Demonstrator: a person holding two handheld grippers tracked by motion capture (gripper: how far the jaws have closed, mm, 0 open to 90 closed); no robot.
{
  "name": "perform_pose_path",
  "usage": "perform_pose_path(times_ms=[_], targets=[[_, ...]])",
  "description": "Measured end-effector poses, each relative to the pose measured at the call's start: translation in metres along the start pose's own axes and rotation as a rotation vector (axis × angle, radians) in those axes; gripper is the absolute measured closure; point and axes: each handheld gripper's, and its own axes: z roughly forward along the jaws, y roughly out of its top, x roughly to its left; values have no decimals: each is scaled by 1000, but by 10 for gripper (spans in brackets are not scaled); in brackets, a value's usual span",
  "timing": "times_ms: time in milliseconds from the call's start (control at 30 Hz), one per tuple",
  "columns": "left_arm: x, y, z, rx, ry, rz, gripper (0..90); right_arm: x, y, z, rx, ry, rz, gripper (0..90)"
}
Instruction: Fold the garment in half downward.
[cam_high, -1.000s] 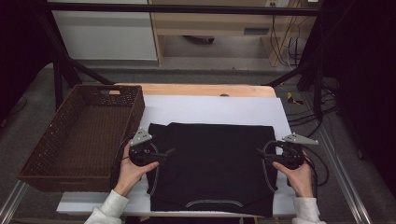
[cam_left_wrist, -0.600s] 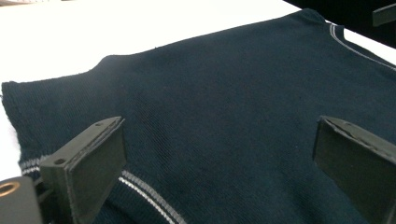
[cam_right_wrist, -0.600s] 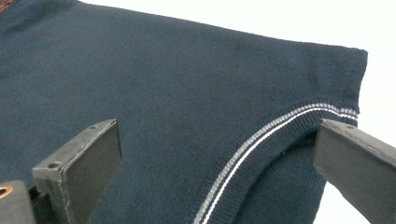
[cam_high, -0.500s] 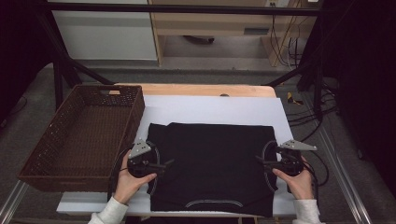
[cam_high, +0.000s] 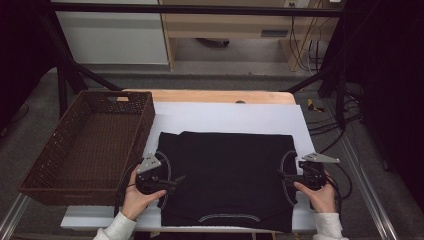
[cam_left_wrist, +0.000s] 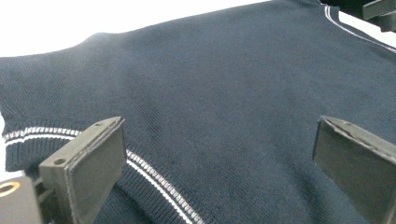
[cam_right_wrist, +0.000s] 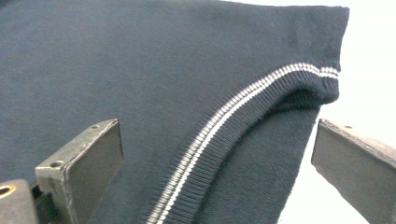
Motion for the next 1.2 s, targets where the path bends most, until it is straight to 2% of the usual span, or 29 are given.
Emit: perform_pose_path(times_ms=[267, 533, 800, 967, 1033, 1133, 1200], targets=[[1, -2, 1, 14, 0, -1, 26, -9, -3, 10, 39, -56, 15, 46], [1, -3, 3, 23, 0, -2, 26, -7, -1, 19, 83, -63, 11, 119], [2, -4, 3, 30, 6, -7, 26, -1, 3, 16, 110, -52, 43, 341], [3, -4, 3, 29, 10, -9, 26, 2, 4, 15, 125, -59, 87, 508], [3, -4, 3, 30, 12, -11, 26, 2, 4, 14, 127, -47, 96, 597], [3, -4, 3, 29, 18, -15, 26, 3, 4, 15, 137, 6, 136, 752], [3, -4, 3, 30, 19, -12, 26, 3, 5, 15, 141, 13, 148, 777]])
